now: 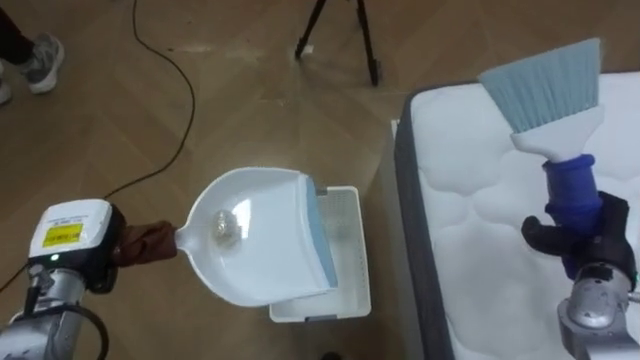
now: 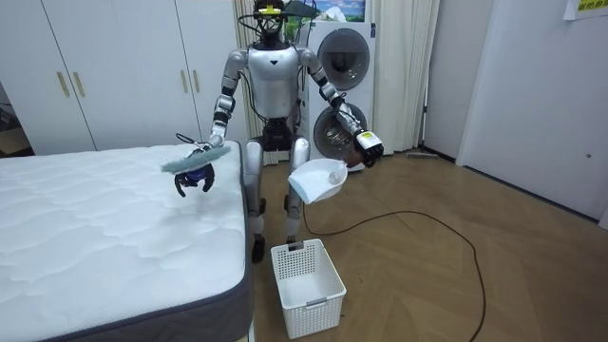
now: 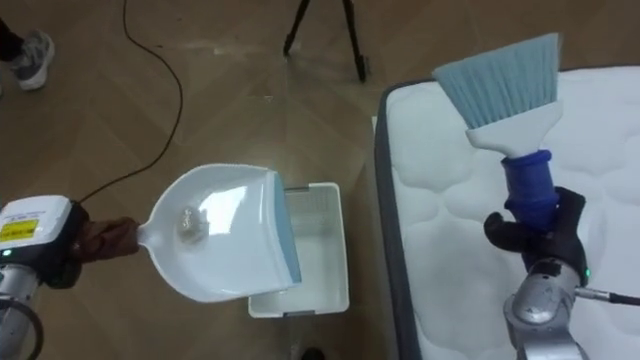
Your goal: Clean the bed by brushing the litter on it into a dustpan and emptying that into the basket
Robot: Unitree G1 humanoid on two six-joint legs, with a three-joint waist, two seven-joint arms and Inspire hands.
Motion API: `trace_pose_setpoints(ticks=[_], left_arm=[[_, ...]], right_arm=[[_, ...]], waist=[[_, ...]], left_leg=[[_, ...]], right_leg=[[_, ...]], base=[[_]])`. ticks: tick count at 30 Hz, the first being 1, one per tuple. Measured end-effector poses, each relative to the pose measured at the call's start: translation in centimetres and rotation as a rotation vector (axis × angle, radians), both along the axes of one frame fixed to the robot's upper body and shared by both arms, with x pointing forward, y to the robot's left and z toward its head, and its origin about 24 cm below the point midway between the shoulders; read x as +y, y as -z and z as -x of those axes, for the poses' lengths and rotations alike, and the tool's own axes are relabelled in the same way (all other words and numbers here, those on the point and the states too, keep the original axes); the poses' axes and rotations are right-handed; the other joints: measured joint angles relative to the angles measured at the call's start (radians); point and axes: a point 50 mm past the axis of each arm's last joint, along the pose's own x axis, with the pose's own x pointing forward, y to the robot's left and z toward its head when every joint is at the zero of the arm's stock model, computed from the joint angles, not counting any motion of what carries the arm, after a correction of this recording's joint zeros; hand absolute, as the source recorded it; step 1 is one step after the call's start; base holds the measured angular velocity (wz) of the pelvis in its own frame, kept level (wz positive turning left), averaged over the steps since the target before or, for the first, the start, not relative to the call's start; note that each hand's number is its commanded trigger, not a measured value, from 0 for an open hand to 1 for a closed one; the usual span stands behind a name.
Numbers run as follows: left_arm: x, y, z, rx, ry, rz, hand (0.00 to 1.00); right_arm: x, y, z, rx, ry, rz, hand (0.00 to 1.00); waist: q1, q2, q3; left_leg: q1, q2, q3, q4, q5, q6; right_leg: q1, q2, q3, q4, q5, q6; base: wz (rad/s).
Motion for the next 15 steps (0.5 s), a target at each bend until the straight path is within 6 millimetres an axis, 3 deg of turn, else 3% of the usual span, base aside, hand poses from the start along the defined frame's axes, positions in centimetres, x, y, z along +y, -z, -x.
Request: trace_pose_setpoints(ticks=[6, 15], left_arm=[[1.05, -0.54, -0.08, 0.012, 0.021, -0.081, 1.00], [0.98, -0.53, -0.32, 0.022, 0.044, -0.108, 1.00]], right_arm=[[0.04, -0.30, -0.34, -0.020, 0.019, 0.011, 0.00], [0.42, 0.20, -0.73, 0.015, -0.004, 0.022, 0.00]], waist=[[-0.011, 0.007, 0.0026], [-0.022, 0.023, 0.0013]], left_leg=[[-0.035, -0.019, 0.005, 0.011, 0.001, 0.000], [-0.072, -0.035, 0.016, 0.019, 0.001, 0.000]], right_leg=[[-0.091, -0.023, 0.037, 0.112, -0.024, 0.002], [-0.141, -0.050, 0.022, 0.159, -0.057, -0.001]], base=[[0.02], [0.01]])
